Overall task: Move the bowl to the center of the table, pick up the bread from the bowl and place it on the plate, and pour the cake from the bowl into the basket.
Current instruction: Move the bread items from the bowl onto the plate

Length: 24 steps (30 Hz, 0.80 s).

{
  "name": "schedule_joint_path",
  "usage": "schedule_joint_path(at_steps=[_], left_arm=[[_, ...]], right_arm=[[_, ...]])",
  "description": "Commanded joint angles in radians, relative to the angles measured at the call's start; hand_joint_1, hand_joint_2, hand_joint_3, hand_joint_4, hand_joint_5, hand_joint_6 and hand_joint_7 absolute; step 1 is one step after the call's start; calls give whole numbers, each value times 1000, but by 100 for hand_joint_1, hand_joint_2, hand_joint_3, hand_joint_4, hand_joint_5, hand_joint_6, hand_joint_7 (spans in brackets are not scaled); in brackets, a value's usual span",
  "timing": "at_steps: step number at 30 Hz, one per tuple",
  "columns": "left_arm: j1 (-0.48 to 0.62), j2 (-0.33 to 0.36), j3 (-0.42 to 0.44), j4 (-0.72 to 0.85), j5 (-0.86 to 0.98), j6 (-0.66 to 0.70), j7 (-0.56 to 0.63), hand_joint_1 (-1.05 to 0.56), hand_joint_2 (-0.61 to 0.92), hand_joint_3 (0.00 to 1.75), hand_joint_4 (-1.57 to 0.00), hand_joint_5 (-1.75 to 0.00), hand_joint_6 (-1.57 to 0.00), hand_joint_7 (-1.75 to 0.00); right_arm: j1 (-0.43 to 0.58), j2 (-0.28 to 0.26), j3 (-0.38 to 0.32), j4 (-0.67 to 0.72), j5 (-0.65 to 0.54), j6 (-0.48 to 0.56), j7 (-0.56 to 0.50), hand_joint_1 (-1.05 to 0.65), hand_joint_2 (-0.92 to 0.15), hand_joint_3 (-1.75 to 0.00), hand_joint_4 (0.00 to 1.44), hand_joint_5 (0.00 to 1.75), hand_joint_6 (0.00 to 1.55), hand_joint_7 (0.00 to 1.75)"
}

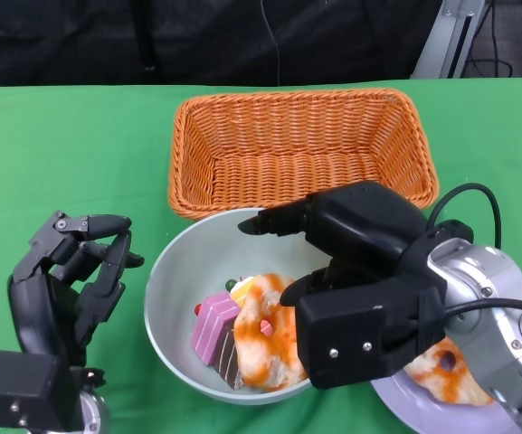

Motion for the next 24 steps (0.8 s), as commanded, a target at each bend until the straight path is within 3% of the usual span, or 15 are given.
schedule_joint_path(at_steps=[1, 8, 14, 24], left_arm=[[-6, 15, 8, 8, -5, -12, -2, -22, 92, 28, -80, -136, -87, -101], [-6, 10, 5, 5, -4, -13, 1, -21, 92, 29, -81, -134, -87, -99], [-9, 4, 4, 11, 11, -25, 16, -21, 92, 30, -80, -134, -87, -99], [-22, -3, 5, 33, 31, -30, 43, -22, 92, 28, -78, -135, -86, -100]], right_arm=[[8, -11, -14, -23, 13, 11, 16, -69, -92, -7, 69, 0, 54, 1], [10, -6, 9, 0, -5, -6, 7, -68, -92, -5, 69, 1, 54, 0], [-15, 6, 38, 70, -34, -14, -10, -69, -91, -2, 80, 5, 55, 0], [-58, 25, 69, 151, -74, -20, -21, -70, -92, -2, 73, 0, 53, 0]])
